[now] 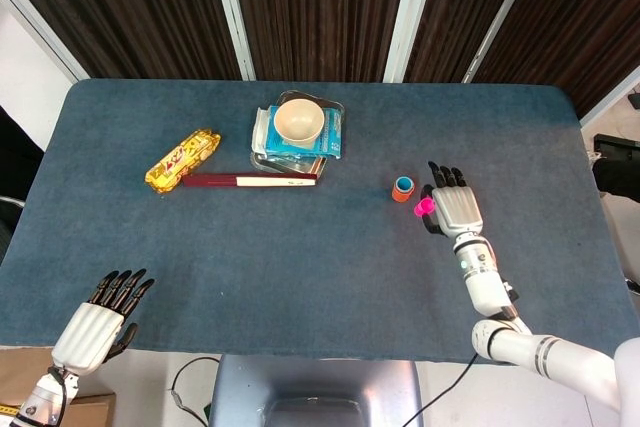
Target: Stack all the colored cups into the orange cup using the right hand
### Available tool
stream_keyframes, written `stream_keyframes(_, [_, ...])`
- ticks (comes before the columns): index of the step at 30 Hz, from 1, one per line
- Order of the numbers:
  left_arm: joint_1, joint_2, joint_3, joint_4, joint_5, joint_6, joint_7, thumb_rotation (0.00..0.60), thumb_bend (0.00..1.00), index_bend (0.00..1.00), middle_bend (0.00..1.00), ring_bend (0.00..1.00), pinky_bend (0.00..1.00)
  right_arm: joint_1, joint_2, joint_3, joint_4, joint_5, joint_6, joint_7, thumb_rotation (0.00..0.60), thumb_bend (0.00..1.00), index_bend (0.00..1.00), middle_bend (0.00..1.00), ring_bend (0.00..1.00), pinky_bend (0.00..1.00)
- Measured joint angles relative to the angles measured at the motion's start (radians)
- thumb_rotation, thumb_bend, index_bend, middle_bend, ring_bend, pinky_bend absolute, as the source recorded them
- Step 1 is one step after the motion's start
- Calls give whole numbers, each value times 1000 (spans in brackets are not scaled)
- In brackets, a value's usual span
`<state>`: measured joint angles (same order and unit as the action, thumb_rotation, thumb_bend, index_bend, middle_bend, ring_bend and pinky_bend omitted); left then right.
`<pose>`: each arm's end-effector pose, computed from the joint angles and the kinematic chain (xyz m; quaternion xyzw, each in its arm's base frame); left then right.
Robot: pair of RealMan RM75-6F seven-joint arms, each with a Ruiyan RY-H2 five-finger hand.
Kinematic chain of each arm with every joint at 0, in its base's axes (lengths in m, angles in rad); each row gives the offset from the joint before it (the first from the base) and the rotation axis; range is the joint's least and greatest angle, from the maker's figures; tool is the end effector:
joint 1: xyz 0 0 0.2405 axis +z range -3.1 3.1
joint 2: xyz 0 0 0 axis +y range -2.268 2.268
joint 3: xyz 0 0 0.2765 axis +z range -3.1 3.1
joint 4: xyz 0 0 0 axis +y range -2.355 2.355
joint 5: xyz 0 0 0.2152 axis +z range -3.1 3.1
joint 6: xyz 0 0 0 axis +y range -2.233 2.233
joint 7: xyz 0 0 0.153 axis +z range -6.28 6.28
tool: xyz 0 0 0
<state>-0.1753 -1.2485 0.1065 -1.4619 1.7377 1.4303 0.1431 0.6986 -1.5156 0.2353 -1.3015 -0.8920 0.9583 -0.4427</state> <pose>-0.3162 0.1812 0.0888 -0.7460 -0.3004 -0.3449 0.4840 -0.2396 -0.4076 0.0236 0.6711 -0.4004 0.2943 0.5502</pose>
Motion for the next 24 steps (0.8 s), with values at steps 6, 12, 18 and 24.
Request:
stream_keyframes(6, [-1,-3,-3,0,-5,-6,6,600,482,0,4,39,100,38,17,88,-34,37,28,12,600,520,573,0,0,0])
stream_keyframes(12, [-4,-7,-4,1,-12,-17,13,600,483,0,5,39,100,101,-39,122,32,97,27,-26,600,520,577,0,0,0])
stream_keyframes(18, [-5,-4,-9,3,-22,-18,7,600,482,0,5,39,101,144,-111,125,133,160,0,-62,600,520,577,0,0,0])
stream_keyframes(24, [-9,-5,-8,4,-23,-26,7,600,482,0,5,39,100,153,-132,106,181,191,-37,-81,600,520,577,0,0,0])
